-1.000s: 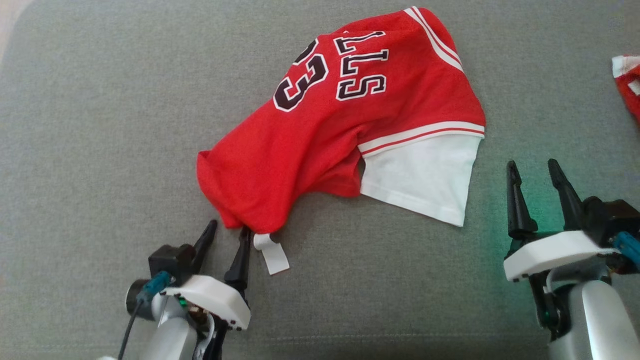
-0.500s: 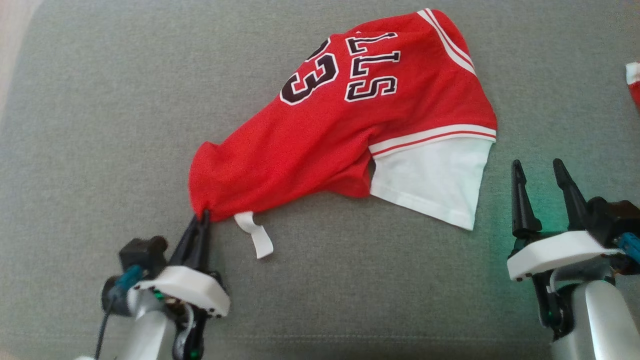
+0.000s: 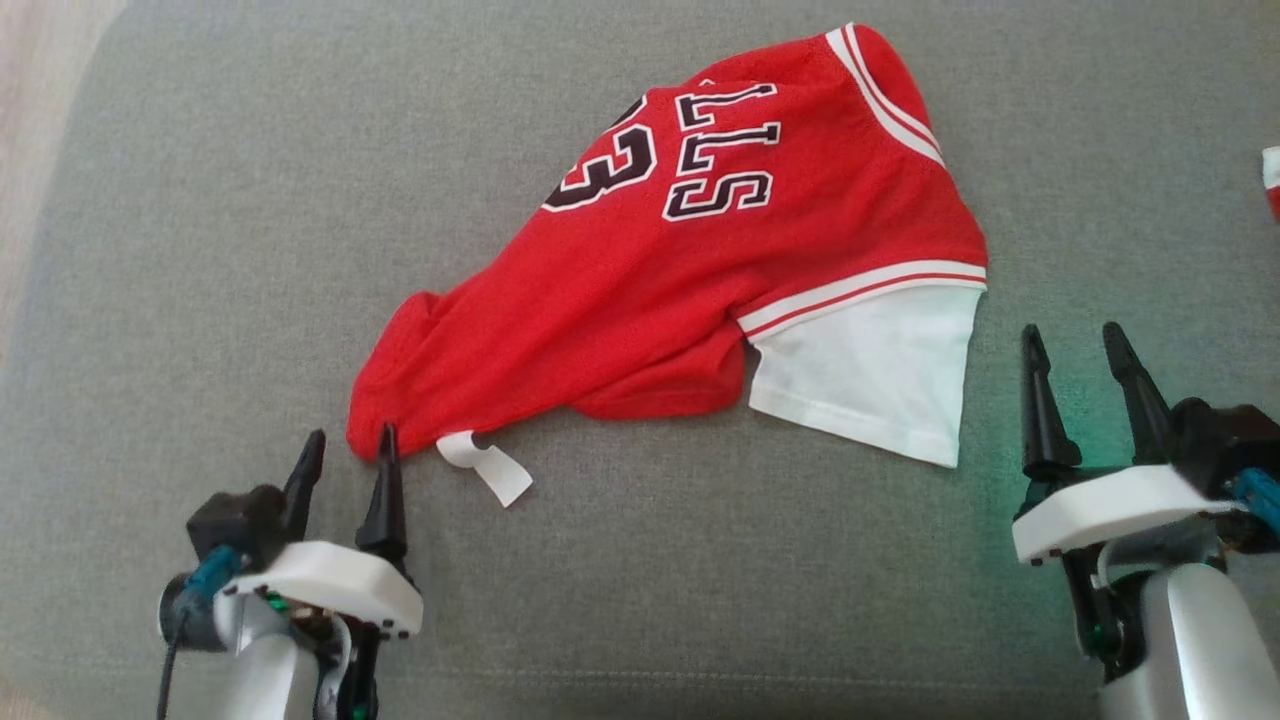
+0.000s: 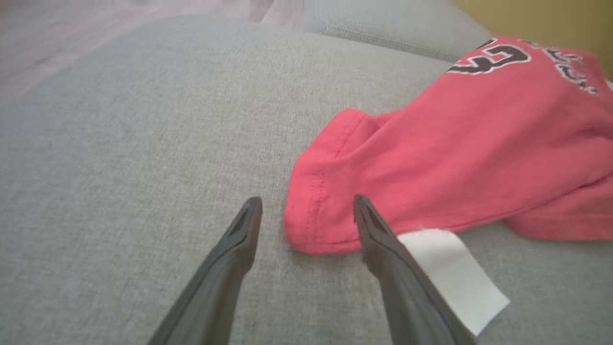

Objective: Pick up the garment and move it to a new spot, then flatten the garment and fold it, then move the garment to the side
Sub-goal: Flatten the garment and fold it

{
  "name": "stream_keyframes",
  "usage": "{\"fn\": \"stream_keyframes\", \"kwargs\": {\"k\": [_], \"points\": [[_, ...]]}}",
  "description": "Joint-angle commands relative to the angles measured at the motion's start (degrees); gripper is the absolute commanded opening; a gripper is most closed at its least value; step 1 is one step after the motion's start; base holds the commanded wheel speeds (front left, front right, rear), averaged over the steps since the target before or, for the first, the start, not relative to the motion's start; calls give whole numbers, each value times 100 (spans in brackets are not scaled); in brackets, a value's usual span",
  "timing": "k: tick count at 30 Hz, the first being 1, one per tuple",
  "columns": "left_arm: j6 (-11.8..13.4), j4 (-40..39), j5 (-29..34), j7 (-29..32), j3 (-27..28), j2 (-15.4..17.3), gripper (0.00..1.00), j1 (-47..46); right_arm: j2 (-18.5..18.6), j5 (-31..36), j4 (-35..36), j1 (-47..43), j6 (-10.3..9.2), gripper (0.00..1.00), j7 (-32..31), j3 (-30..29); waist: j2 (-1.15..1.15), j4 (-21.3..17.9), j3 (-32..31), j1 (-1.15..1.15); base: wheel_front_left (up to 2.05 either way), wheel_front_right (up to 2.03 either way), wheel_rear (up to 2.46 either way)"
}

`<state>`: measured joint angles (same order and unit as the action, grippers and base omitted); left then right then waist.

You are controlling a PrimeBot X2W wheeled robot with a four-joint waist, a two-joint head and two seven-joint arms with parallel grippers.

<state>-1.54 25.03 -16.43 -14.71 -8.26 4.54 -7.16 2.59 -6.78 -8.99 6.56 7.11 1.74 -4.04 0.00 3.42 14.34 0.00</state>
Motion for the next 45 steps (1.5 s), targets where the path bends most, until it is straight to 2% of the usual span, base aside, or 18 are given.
{"fn": "stream_keyframes", "kwargs": {"k": [1,9,21,32,45], "points": [[3,-257,63,-29,282,34,100,-104,29,-45,191,181,37,100,99,132,0,-15,-68,0,0,0,0],[-84,-838,240,-29,448,-40,100,-13,29,-83,157,150,37,100,371,188,0,12,-581,0,0,0,0],[-52,-1337,227,-29,203,-146,100,419,29,-180,18,-96,37,100,902,440,0,142,-1492,0,0,0,0],[63,-1478,74,-29,-55,-163,100,834,29,-280,-194,-523,37,100,1087,621,0,119,-1681,0,0,0,0],[134,-1519,20,-29,-192,-166,100,816,29,-243,-324,-471,37,100,1130,565,0,112,-1655,0,0,0,0]]}}
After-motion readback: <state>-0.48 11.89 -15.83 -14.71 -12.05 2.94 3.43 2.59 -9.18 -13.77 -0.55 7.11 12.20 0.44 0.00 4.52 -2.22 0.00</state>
